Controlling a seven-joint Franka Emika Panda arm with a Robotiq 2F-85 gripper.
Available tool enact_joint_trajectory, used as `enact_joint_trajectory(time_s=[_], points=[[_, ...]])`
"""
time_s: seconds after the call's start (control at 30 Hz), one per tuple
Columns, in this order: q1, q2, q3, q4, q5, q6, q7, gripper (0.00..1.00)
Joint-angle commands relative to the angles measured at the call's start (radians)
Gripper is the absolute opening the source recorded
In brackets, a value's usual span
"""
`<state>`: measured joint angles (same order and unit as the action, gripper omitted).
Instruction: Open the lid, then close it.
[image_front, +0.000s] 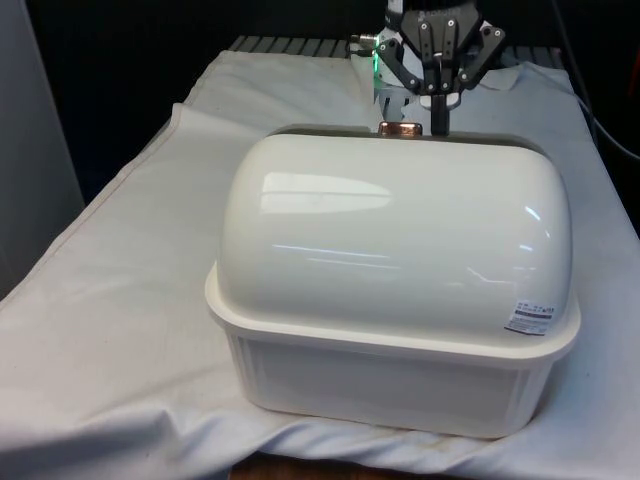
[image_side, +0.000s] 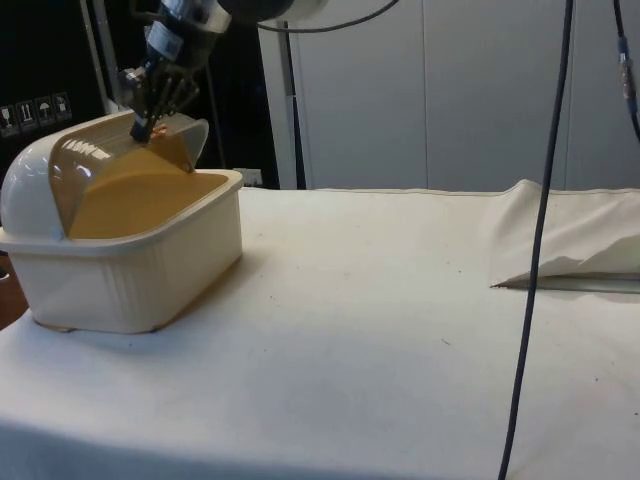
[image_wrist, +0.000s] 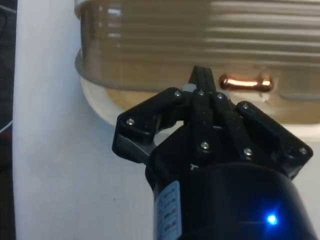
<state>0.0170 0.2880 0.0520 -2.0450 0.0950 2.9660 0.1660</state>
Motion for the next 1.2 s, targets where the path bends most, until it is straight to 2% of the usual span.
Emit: enact_joint_trajectory(time_s=[0.0, 0.17, 0.43, 0.47, 0.73, 1.03, 1.13, 1.17], points=[[0.0, -0.012, 0.005, -0.012, 0.008, -0.013, 0.007, 0.0], [0.0, -0.02, 0.007, -0.019, 0.0, -0.035, 0.013, 0.0], [0.0, -0.061, 0.027, -0.061, 0.012, -0.11, 0.044, 0.0], [0.0, -0.055, 0.023, -0.056, 0.0, -0.105, 0.043, 0.0], [0.0, -0.081, 0.041, -0.082, 0.012, -0.159, 0.071, 0.0], [0.002, -0.067, 0.028, -0.049, -0.007, -0.144, 0.091, 0.0], [-0.001, -0.068, 0.034, -0.046, 0.0, -0.148, 0.079, 0.0], [0.002, -0.059, 0.026, -0.038, -0.007, -0.134, 0.093, 0.0]])
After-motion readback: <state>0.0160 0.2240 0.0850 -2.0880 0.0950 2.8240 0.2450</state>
